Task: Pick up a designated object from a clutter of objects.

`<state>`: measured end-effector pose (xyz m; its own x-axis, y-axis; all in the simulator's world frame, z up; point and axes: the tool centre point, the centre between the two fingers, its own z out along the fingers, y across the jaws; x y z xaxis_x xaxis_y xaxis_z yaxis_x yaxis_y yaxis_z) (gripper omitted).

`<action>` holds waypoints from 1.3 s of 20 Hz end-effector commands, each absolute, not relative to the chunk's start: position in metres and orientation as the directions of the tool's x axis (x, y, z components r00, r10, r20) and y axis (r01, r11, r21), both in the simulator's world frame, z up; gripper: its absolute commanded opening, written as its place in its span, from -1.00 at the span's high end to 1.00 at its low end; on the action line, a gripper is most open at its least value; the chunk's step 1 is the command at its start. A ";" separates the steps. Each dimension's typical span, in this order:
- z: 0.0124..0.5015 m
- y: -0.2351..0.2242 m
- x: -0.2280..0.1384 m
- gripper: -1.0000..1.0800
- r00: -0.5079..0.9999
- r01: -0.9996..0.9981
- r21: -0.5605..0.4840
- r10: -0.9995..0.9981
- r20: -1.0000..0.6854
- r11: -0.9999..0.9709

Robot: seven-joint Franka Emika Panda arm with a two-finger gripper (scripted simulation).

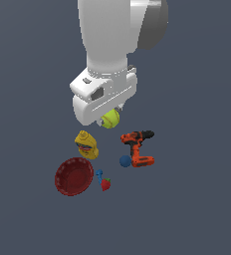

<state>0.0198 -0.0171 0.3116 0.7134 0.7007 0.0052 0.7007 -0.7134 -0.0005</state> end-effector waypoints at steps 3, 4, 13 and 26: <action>0.337 -0.036 0.039 1.00 0.713 0.701 0.000 0.701 0.004 -0.713; 0.342 -0.040 0.043 1.00 0.713 0.701 0.000 0.701 0.003 -0.713; 0.377 -0.067 0.073 1.00 0.713 0.701 0.000 0.701 0.001 -0.713; 0.394 -0.079 0.088 1.00 0.713 0.701 0.000 0.701 0.000 -0.713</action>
<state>0.0869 -0.0790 0.3922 0.7136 0.7005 -0.0009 0.7005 -0.7136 -0.0011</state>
